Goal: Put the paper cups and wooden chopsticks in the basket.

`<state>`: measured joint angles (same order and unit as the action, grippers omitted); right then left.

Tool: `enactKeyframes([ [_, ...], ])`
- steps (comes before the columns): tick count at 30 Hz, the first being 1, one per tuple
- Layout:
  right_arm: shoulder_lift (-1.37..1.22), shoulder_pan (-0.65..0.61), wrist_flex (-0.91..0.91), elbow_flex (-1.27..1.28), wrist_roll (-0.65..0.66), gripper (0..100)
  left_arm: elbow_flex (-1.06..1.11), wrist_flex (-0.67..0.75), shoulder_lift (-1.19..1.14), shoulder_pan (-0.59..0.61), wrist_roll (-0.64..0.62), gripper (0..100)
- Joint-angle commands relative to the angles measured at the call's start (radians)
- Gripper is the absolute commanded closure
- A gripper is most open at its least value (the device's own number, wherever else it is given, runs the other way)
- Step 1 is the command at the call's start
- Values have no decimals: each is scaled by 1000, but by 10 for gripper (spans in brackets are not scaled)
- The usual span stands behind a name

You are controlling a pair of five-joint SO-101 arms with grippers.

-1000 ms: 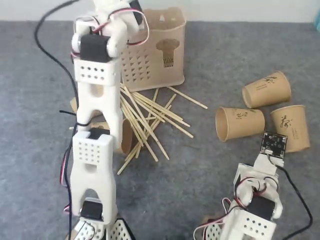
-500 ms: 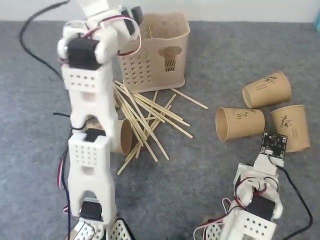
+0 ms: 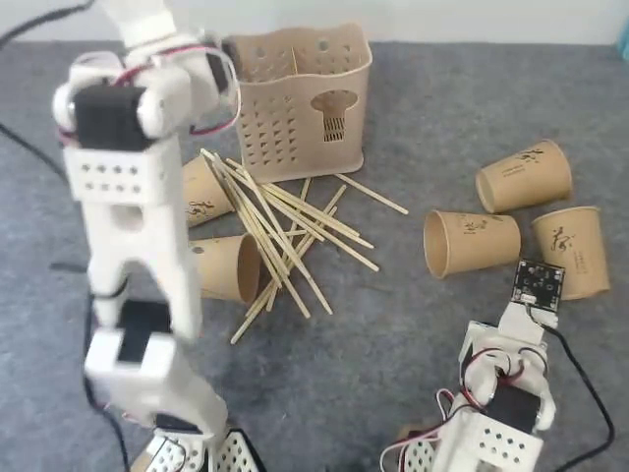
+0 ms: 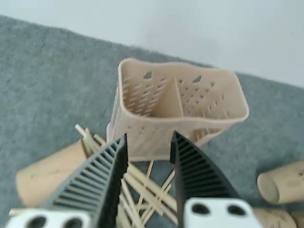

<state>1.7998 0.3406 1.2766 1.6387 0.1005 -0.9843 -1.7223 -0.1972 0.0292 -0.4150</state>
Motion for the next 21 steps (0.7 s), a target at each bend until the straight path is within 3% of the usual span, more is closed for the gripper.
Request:
enactKeyframes([
  [1,15,13,-13,-14,14,991,337,20,282,12,25,863],
  [7,15,15,-13,-14,29,990,849,190,509,54,29,863],
  [15,15,35,12,-35,313,990,1537,512,950,190,158,863],
  [19,15,33,-71,-46,563,989,1808,637,1154,302,175,863],
  [21,15,33,-102,-100,569,989,1936,689,1201,333,172,863],
])
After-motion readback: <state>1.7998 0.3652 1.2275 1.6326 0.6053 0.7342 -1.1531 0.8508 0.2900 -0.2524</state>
